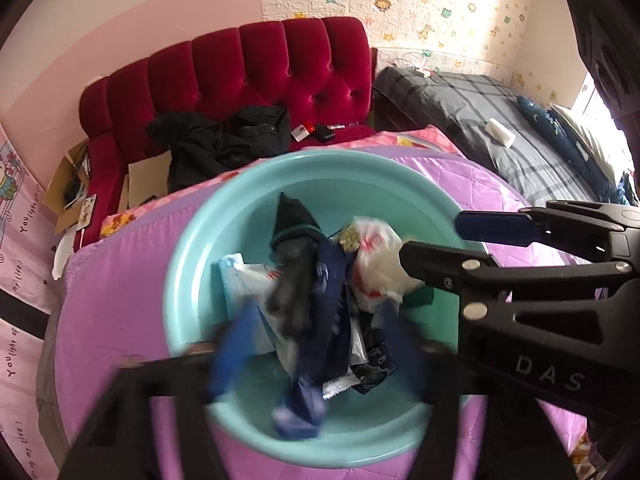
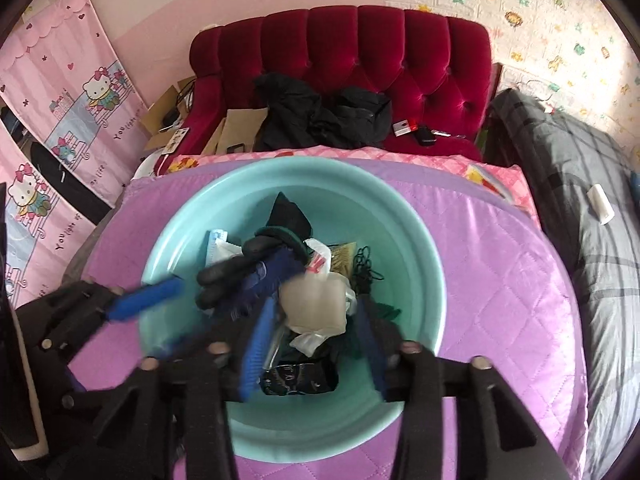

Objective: Organize soft objects

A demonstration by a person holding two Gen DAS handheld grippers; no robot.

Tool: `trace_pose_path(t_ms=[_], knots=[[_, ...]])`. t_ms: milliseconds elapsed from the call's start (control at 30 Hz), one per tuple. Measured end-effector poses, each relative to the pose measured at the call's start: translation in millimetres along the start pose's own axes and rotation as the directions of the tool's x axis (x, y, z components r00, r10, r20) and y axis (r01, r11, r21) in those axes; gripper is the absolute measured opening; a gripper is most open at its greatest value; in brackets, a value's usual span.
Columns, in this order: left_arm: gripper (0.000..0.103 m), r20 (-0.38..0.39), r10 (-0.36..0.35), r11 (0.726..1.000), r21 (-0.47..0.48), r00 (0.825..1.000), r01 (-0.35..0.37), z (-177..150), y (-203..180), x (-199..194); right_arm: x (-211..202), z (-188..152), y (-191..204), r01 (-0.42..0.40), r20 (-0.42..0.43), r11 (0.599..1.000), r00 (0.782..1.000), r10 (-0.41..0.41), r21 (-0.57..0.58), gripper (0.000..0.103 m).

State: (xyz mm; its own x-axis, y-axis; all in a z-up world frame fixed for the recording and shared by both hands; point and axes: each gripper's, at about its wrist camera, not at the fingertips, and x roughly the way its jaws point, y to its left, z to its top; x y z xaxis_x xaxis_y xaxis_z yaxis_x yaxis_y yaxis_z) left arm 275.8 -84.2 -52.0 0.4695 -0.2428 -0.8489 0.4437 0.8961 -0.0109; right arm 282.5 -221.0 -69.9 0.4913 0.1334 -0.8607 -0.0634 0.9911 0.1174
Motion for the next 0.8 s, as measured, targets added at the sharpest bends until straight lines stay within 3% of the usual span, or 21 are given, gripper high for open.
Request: trace_pose_path(t_ms=[67,133,200,800], knots=[[0.095,0.015,-0.001,1.0,-0.01,1.0,0.001,-1,0,-3,-2,0,-1,0.011,0.004,1.0,1.0,-0.011,0.005,0.07],[0.103,0.021,0.021,1.0,-0.011,1.0,-0.02,-2,1,-6,-4,-1,-2,0.025,0.012,1.0,1.0,-0.025,0.011,0.092],[0.103,0.028,0.02,1.0,-0.016,0.999,-0.02,-3,1,-8,-6,-2,-3,0.036,0.018,0.999,0.999,-0.036,0.017,0.101],[0.103,0.056,0.044,0.999,-0.025,0.997,-0.043,-40,-14,-66,-64,-50,13,0.024,0.054,1.0,0.998,-0.024,0.007,0.103]])
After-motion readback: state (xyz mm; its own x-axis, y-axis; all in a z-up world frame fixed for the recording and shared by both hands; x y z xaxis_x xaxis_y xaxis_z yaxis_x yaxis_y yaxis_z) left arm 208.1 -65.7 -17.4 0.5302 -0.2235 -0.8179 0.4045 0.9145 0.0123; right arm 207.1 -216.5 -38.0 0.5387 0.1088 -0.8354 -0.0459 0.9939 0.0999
